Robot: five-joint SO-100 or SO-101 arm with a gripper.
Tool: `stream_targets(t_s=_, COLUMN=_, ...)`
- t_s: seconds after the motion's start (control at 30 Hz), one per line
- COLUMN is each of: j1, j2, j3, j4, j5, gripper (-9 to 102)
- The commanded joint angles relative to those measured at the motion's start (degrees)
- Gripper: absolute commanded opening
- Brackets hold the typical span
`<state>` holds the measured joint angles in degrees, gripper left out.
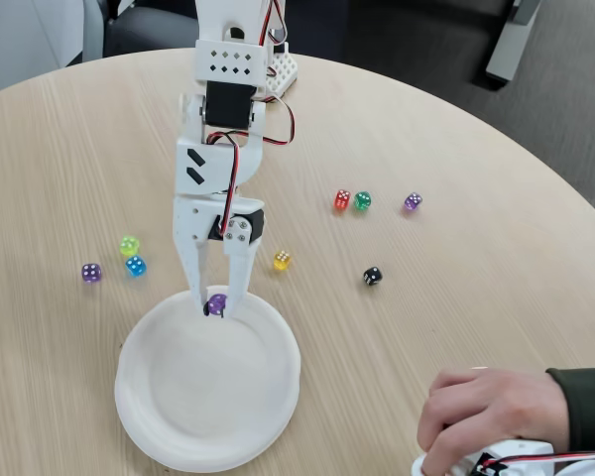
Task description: Pick a purple dice and put it in the plate.
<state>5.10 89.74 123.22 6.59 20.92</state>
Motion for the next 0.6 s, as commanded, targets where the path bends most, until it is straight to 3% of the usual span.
stream_targets(t_s=0.0, j1=-0.26, j2=0.44, j3=-2.20, j4=0.18, j5=-0.53, gripper=8)
stream_targets(t_s=0.23, j1=-0.26, j2=1.32, j3=-1.85, j4=0.26, j5=-0.18, gripper=12)
stream_targets(t_s=0.3, j1=-0.26, j2=1.32, j3=-1.58, j4=0.35, j5=0.62, gripper=0)
stream_targets(t_s=0.33, j1=-0.26, j2=1.32, j3=-1.41, j4=0.79, j5=1.41, gripper=0)
stream_targets(t_s=0.57, j1=-0.35, j2=10.20, j3=-0.18, j4=14.06, j5=7.91, gripper=0)
